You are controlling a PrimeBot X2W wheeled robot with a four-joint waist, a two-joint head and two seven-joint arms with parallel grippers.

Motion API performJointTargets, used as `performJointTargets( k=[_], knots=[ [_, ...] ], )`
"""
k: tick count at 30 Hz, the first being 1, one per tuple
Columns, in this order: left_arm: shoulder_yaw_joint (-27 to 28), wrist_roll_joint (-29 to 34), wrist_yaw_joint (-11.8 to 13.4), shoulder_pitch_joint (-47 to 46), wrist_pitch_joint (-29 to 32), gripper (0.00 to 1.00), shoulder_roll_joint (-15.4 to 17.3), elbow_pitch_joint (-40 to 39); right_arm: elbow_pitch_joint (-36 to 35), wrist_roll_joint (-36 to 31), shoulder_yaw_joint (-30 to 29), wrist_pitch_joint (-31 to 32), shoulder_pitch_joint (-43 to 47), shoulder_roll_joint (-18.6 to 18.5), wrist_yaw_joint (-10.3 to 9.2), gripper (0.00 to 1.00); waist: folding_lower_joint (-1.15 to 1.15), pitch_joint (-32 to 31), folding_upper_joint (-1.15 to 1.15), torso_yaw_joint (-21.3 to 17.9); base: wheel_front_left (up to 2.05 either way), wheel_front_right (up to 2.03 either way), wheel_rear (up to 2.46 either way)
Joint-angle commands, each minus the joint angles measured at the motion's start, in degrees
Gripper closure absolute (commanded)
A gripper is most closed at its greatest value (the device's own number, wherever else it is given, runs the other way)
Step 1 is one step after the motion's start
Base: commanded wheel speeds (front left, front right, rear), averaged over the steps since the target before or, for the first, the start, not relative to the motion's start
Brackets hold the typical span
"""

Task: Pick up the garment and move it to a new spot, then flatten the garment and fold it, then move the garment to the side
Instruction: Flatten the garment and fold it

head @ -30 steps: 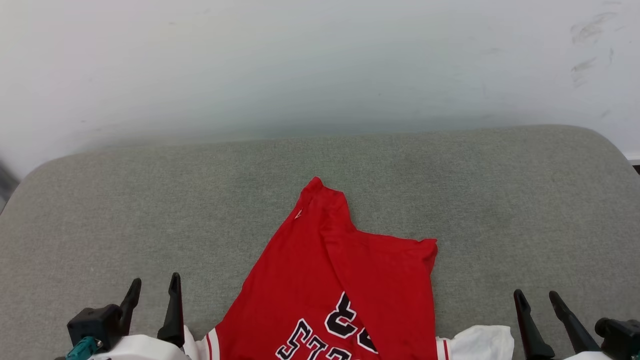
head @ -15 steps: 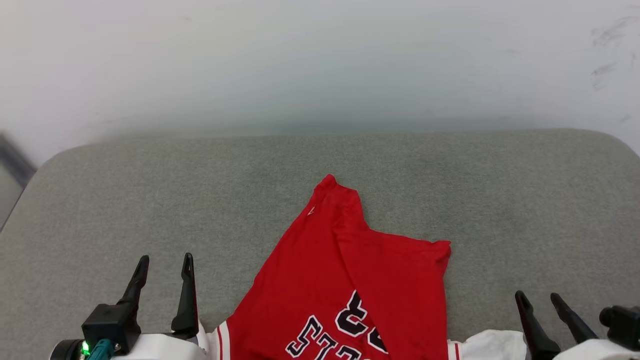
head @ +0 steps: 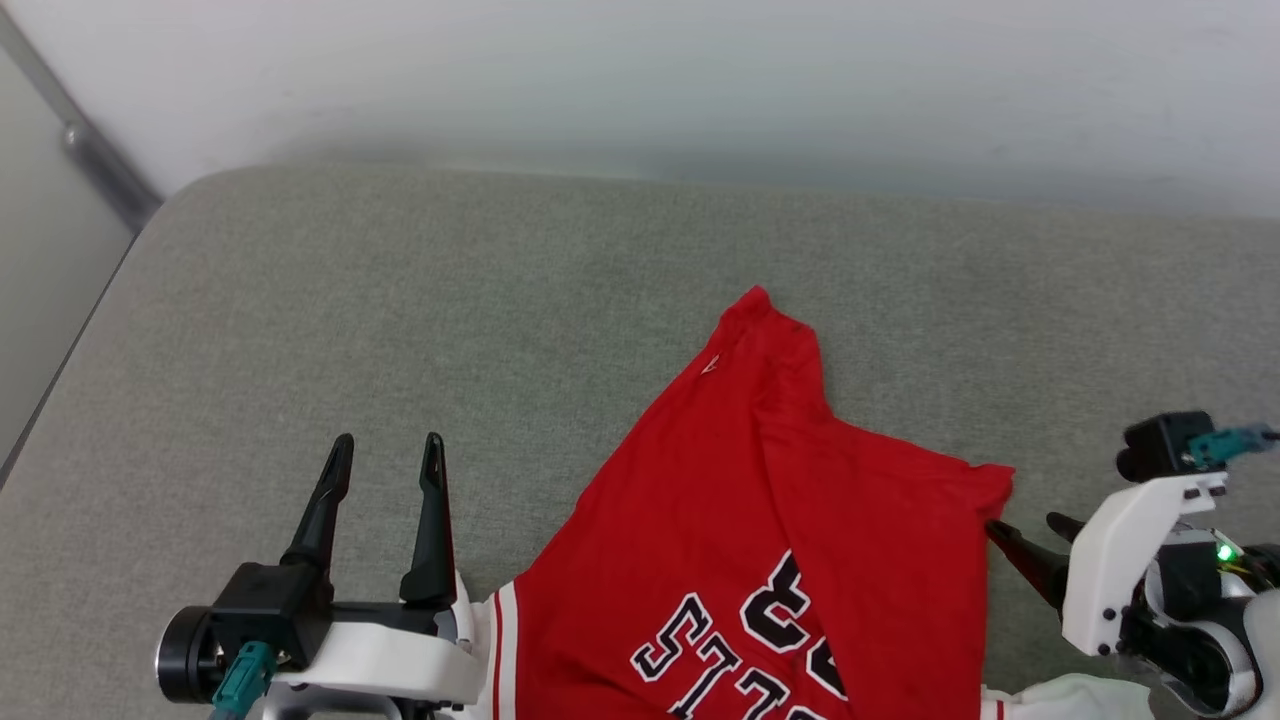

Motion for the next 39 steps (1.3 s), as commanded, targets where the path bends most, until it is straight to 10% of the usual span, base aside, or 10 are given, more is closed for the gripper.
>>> performJointTargets(
  k=[1,13,14,16,17,39],
  knots=[
    [-0.3,0.2,-0.1,-1.2,-0.6,0.00,-0.5,0.3,0.7,0.8,1.7,1.7,-1.9,-1.0,-0.02,0.00,0.00,3.1,0.00,2.7,0.00,0.00,0.00],
    [-0.7,0.1,-1.0,-4.4,-3.0,0.00,-3.2,3.5,10.7,7.1,15.9,18.2,-7.6,-5.5,-0.01,0.00,0.00,7.7,0.00,5.5,0.00,0.00,0.00],
    [-0.8,0.1,-1.1,-4.5,-3.1,0.00,-3.3,3.7,11.6,7.3,16.8,19.3,-7.4,-5.5,-0.01,0.07,0.00,7.8,0.00,5.6,0.00,0.00,0.00],
    [-0.9,0.2,-1.3,-4.9,-3.2,0.00,-3.5,4.0,12.3,7.6,18.2,19.6,-7.6,-5.6,-0.01,0.95,0.00,7.9,0.00,5.8,0.00,0.00,0.00],
    [-0.8,0.2,-1.3,-4.9,-3.3,0.00,-3.6,4.1,12.4,7.8,18.7,19.5,-7.9,-5.5,0.00,1.00,0.00,7.8,0.00,5.8,0.00,0.00,0.00],
    [-2.3,1.3,-2.7,-9.4,-3.6,0.00,-4.4,4.4,15.0,-6.0,10.0,-6.3,-38.7,-7.3,-0.02,1.00,0.00,14.7,0.00,6.5,0.00,0.00,0.00]
  ],
)
